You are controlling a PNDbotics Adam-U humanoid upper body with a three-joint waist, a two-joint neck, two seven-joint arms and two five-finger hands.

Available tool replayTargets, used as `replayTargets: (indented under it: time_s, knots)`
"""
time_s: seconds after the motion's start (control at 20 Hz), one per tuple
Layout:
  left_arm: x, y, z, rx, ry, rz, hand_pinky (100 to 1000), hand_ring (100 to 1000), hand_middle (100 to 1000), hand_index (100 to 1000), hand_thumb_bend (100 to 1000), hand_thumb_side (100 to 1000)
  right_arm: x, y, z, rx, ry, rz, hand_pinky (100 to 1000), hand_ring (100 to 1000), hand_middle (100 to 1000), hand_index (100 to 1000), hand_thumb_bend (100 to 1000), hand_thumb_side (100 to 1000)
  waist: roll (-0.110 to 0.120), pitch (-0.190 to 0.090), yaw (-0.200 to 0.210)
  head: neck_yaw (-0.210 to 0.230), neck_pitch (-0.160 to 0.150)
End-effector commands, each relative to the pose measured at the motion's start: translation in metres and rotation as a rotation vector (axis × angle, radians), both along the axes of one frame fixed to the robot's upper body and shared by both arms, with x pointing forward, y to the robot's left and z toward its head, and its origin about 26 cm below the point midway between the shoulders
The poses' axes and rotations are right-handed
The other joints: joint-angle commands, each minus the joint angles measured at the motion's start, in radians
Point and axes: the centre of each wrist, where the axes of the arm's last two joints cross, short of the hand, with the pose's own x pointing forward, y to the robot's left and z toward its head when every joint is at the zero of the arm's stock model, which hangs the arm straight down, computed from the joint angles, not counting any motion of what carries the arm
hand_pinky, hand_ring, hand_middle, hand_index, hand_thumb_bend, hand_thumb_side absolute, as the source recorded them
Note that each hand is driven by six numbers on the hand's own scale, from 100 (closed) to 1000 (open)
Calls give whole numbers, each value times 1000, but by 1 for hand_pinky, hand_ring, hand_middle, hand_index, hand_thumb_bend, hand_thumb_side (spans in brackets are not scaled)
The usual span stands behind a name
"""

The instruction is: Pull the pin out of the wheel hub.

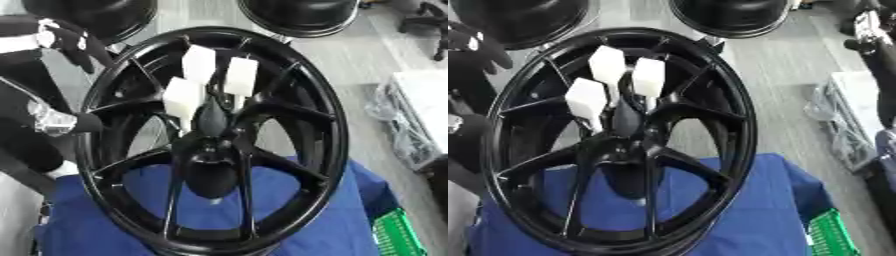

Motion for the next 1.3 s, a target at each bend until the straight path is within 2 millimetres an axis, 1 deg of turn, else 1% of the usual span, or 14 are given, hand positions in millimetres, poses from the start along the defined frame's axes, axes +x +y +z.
replayTargets:
  time_s: [0.05, 0.15, 0.35, 0.4, 0.5, 0.65, 0.7, 0.9, 0.95, 1.1, 1.2, 1.3]
  knots:
    - [-2, -6, 13, 43, -21, -12, 828, 778, 828, 871, 547, 440, -3, -1, 8, -18, -31, 1, 753, 738, 755, 864, 145, 526, 2, -21, 2, 0, -8]
    - [-1, -13, 16, 52, -33, -24, 838, 789, 831, 875, 548, 387, -3, -1, 8, -19, -29, 0, 752, 738, 754, 863, 145, 526, 2, -23, 4, 0, -7]
    - [2, -32, 19, 57, -53, -55, 839, 793, 833, 874, 552, 309, -3, -1, 6, -19, -22, 0, 752, 737, 754, 863, 146, 526, 2, -27, 9, 0, -7]
    - [2, -36, 20, 56, -62, -60, 842, 795, 836, 876, 553, 276, -3, -1, 5, -20, -21, 1, 752, 737, 754, 861, 146, 527, 2, -28, 10, 0, -7]
    - [3, -45, 22, 51, -77, -66, 842, 795, 835, 877, 551, 266, -3, -2, 4, -21, -18, -1, 752, 737, 754, 861, 146, 527, 2, -29, 12, -1, -7]
    - [3, -50, 22, 49, -81, -66, 842, 795, 835, 877, 551, 266, -3, -2, 4, -21, -17, -3, 752, 737, 754, 861, 146, 527, 2, -30, 14, -3, -7]
    - [3, -52, 23, 39, -85, -71, 825, 773, 809, 867, 519, 198, -3, -2, 3, -20, -15, -2, 752, 736, 753, 861, 147, 527, 3, -30, 13, 0, -7]
    - [4, -69, 26, 4, -86, -93, 810, 751, 785, 838, 451, 106, -3, -2, 1, -18, -10, -4, 752, 736, 753, 861, 147, 528, 5, -32, 16, -4, -3]
    - [4, -72, 26, -3, -86, -95, 809, 750, 784, 837, 447, 100, -3, -2, 1, -18, -9, -4, 752, 736, 753, 861, 147, 528, 5, -32, 17, -6, -2]
    - [4, -81, 28, -25, -89, -93, 792, 729, 763, 818, 347, 100, -3, -2, 0, -17, -7, -6, 752, 736, 753, 861, 148, 529, 5, -30, 17, -9, -1]
    - [4, -85, 29, -39, -92, -88, 787, 725, 759, 814, 298, 100, -3, -3, 0, -16, -6, -8, 752, 736, 752, 861, 148, 530, 5, -29, 16, -10, -1]
    - [6, -89, 29, -50, -95, -83, 790, 731, 767, 815, 292, 100, -2, -3, -1, -15, -4, -8, 751, 736, 752, 861, 148, 531, 5, -28, 16, -9, -2]
